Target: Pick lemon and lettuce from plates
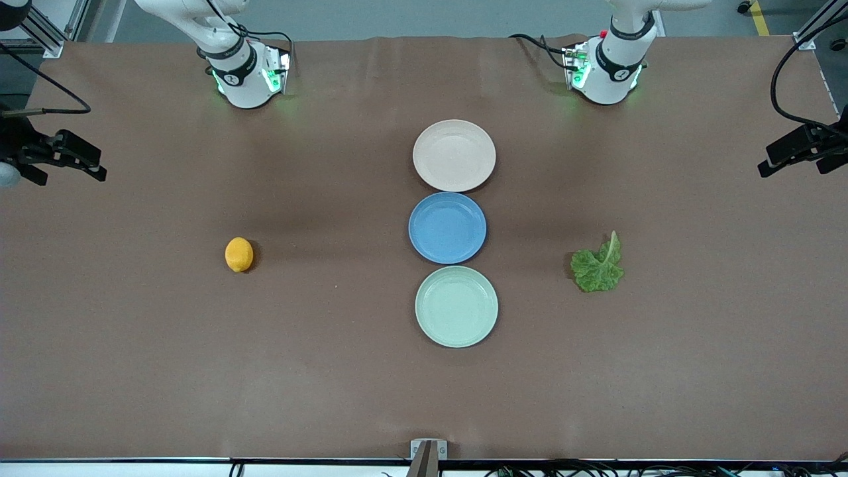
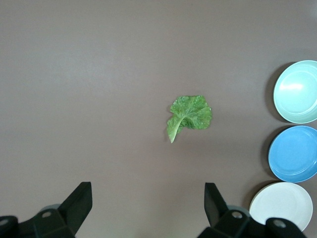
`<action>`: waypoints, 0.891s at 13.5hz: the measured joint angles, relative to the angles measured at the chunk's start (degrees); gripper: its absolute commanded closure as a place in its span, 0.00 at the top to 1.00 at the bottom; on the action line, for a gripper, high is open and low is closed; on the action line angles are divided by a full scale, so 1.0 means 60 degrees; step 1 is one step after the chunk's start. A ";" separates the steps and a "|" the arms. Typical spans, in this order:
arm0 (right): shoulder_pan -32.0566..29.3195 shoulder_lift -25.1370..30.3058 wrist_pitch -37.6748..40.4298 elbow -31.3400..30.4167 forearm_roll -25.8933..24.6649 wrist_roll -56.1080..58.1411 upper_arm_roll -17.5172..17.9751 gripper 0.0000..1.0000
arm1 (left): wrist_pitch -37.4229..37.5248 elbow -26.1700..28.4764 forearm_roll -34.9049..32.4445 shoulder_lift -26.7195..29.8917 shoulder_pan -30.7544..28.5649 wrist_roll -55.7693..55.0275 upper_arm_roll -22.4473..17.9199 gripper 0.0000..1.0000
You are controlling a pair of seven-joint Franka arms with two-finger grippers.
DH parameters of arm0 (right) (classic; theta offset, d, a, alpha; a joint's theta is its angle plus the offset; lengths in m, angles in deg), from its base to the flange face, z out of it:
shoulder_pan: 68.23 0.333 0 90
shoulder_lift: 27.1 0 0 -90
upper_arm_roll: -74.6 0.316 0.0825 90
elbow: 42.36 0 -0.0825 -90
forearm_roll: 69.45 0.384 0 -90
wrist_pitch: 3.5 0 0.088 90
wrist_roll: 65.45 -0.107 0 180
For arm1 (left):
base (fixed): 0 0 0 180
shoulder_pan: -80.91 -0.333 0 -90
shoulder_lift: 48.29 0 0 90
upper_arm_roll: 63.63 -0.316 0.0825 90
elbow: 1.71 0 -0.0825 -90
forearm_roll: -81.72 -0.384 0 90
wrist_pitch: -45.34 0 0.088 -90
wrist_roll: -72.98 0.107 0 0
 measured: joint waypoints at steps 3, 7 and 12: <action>0.0000 0.0000 0.0153 -0.0030 0.0024 -0.0183 -0.0002 1.00 | 0.0003 -0.0009 0.0000 0.0000 0.0000 0.0009 0.0000 1.00; 0.0000 0.0000 0.0218 -0.0051 0.0184 -0.0481 -0.0005 1.00 | 0.0006 -0.0013 -0.0002 0.0000 0.0000 0.0020 0.0000 1.00; 0.0000 0.0000 0.0209 -0.0051 0.0231 -0.0374 -0.0004 1.00 | 0.0010 -0.0013 -0.0004 0.0000 0.0032 0.0044 0.0019 1.00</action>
